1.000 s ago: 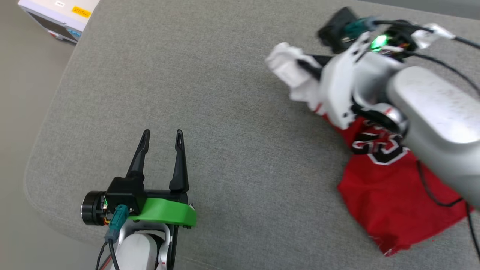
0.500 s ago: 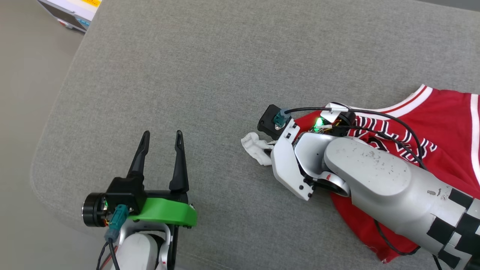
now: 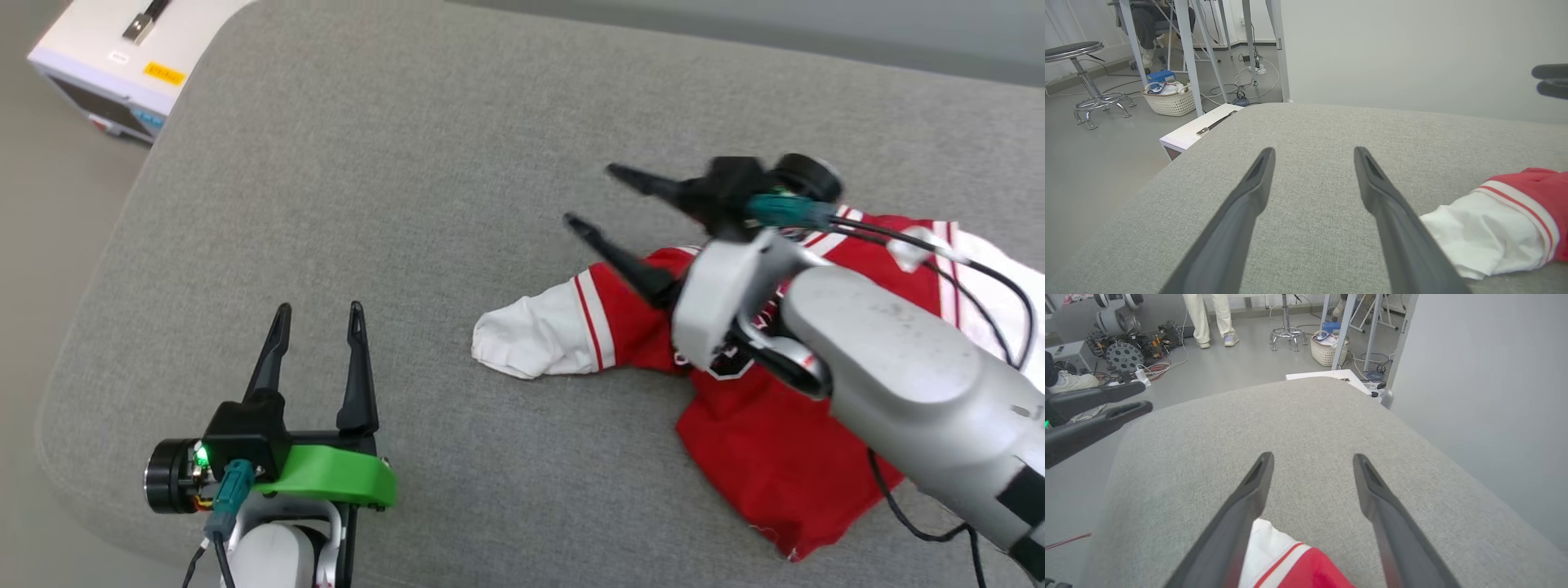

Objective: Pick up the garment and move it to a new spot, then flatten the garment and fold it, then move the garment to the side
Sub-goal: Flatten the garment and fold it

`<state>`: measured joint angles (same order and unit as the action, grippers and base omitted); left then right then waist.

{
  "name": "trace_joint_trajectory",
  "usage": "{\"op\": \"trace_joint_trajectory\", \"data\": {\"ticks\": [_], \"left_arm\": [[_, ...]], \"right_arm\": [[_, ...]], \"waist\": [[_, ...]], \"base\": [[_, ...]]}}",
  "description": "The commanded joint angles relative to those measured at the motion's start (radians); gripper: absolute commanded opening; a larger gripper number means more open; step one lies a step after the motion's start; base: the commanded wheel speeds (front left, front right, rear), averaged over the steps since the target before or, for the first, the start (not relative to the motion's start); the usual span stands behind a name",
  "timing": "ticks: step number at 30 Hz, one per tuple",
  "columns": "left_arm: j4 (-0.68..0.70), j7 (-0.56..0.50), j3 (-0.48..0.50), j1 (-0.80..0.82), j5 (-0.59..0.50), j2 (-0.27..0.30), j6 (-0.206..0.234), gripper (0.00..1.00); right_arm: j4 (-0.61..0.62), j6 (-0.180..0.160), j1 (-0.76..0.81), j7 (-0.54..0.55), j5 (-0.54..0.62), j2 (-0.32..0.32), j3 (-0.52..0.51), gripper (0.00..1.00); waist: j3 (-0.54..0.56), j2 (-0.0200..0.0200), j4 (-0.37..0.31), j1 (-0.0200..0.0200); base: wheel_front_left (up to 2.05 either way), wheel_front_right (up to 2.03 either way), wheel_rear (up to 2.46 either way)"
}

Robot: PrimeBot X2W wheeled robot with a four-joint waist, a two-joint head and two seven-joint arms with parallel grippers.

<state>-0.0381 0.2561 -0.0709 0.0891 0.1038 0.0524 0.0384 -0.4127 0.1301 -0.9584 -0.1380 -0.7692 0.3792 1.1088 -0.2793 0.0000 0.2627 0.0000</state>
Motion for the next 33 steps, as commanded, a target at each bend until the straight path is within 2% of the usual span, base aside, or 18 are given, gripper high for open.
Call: {"op": "trace_joint_trajectory", "data": {"ticks": [1, 7, 14, 18, 20, 25, 28, 33], "left_arm": [[0.006, 0.006, 0.011, -0.008, -0.014, -0.001, -0.010, 1.00], [0.023, 0.006, 0.047, -0.015, -0.045, 0.015, -0.035, 1.00], [0.032, 0.006, 0.073, -0.053, -0.056, 0.019, -0.047, 1.00], [0.035, 0.006, 0.075, -0.076, -0.056, 0.015, -0.050, 1.00], [0.036, 0.006, 0.076, -0.084, -0.056, 0.013, -0.050, 1.00], [0.039, 0.006, 0.072, -0.089, -0.057, 0.009, -0.055, 1.00], [0.040, 0.006, 0.068, -0.083, -0.057, 0.007, -0.058, 1.00], [0.045, 0.006, 0.062, -0.069, -0.054, 0.004, -0.058, 1.00]], "right_arm": [[-0.001, 0.001, 0.043, -0.046, 0.023, 0.020, -0.046, 1.00], [0.022, 0.001, 0.234, -0.119, 0.144, 0.048, -0.348, 1.00], [0.143, 0.001, 0.513, -0.123, 0.302, 0.022, -0.781, 1.00], [0.211, 0.001, 0.616, -0.116, 0.381, 0.023, -0.972, 1.00], [0.249, 0.001, 0.638, -0.085, 0.408, 0.027, -1.035, 1.00], [0.320, 0.001, 0.635, 0.062, 0.438, 0.072, -1.106, 1.00], [0.316, 0.001, 0.615, 0.208, 0.412, 0.130, -1.095, 1.00], [0.253, 0.001, 0.560, 0.479, 0.300, 0.243, -1.046, 1.00]], "waist": [[0.054, 0.0000, -0.045, 0.0000], [0.103, 0.0000, -0.089, 0.0000], [0.145, 0.0000, -0.131, 0.0000], [0.154, 0.0000, -0.137, 0.0000], [0.155, 0.0000, -0.137, 0.0000], [0.145, 0.0000, -0.128, 0.0000], [0.132, 0.0000, -0.119, 0.0000], [0.095, 0.0000, -0.106, 0.0000]], "base": [[0.00, 0.00, 0.00], [0.00, 0.00, 0.00], [0.00, 0.00, 0.00], [0.00, 0.00, 0.00], [0.00, 0.00, 0.00], [0.00, 0.00, 0.00], [0.00, 0.00, 0.00], [0.00, 0.00, 0.00]]}}
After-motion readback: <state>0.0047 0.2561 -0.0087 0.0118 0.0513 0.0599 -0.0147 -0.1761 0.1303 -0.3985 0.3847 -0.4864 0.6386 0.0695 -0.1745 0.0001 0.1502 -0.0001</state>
